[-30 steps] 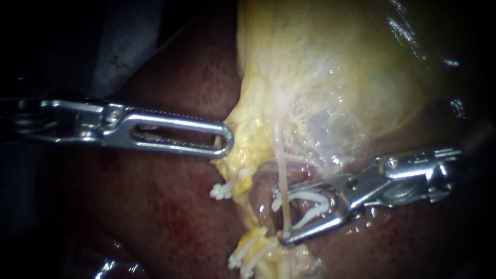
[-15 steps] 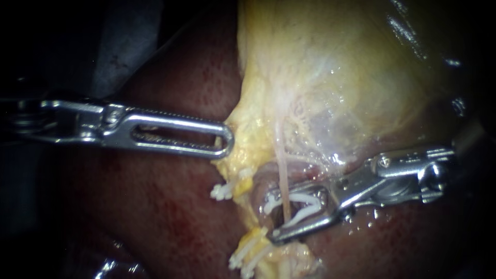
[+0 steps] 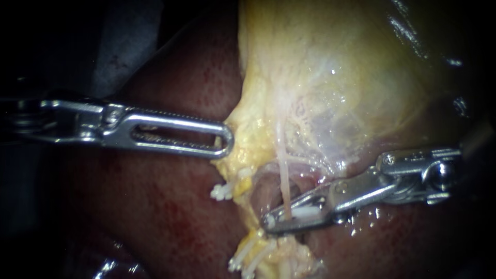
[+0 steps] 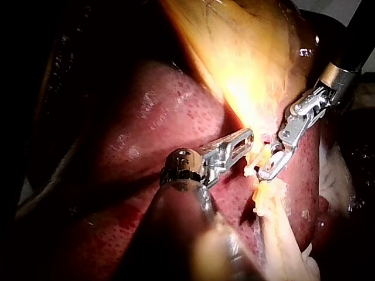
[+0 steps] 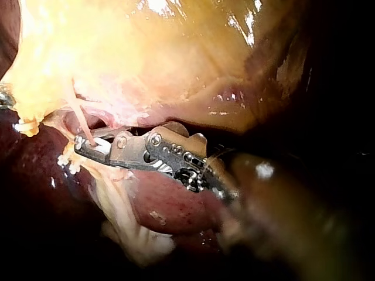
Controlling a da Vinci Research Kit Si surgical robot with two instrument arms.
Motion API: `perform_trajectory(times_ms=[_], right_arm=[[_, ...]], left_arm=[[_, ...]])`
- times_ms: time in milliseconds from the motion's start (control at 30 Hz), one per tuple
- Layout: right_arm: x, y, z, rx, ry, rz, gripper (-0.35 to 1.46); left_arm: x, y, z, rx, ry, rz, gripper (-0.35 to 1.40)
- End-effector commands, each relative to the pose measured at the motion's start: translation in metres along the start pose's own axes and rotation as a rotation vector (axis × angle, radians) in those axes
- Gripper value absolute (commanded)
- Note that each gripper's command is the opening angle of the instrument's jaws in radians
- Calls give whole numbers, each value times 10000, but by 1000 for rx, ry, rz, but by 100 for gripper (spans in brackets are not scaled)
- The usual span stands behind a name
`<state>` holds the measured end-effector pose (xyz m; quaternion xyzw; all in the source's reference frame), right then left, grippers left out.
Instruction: Clipping first clip right tube
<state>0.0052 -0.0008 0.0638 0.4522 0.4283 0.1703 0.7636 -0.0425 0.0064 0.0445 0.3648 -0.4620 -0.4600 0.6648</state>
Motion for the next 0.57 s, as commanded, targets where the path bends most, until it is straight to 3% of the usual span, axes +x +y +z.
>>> perform_trajectory(times_ms=[33, 567], right_arm=[[0, 0, 0, 0, 0, 1, -35], [-2, 0, -1, 1, 0, 6, -35]], left_arm=[[0, 0, 0, 0, 0, 0, -35], [-1, 1, 1, 0, 0, 0, -35]])
